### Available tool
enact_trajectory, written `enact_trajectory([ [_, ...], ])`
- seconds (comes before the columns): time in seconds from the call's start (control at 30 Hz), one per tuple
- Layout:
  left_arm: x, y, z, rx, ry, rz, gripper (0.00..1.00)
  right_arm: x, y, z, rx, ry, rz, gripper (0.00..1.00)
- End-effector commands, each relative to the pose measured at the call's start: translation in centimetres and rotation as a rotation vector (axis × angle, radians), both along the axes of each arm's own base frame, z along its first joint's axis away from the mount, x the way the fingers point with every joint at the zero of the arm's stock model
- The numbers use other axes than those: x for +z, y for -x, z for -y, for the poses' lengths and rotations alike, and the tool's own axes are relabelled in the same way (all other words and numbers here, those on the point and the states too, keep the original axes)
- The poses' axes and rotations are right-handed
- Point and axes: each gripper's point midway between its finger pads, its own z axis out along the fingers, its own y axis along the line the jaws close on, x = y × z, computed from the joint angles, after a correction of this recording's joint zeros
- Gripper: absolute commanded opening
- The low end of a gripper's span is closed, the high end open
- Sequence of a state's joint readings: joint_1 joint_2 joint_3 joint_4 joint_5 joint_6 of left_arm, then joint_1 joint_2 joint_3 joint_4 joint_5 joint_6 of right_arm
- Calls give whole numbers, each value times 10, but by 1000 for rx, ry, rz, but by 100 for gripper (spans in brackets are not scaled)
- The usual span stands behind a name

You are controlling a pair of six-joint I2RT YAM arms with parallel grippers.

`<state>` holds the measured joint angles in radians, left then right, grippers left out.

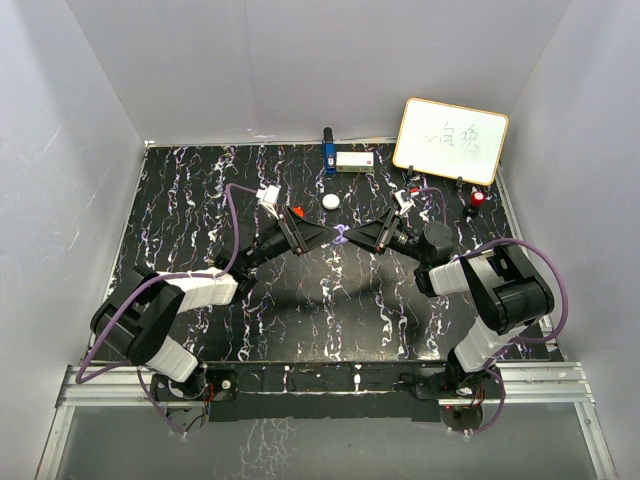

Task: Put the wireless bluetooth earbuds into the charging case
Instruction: Adjust the earbud with the charging case.

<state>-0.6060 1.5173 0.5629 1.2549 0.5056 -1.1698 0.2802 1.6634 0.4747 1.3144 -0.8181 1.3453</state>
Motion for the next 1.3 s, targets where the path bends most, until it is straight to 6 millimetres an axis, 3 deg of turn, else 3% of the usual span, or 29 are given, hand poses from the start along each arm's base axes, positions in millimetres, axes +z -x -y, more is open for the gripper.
enact_trajectory([
  [0.0,14,-3,4,-1,20,53,99,18,3,0,4,-29,91,0],
  [1.27,13,-18,-1,17,8,59,99,18,4,0,6,-30,90,0],
])
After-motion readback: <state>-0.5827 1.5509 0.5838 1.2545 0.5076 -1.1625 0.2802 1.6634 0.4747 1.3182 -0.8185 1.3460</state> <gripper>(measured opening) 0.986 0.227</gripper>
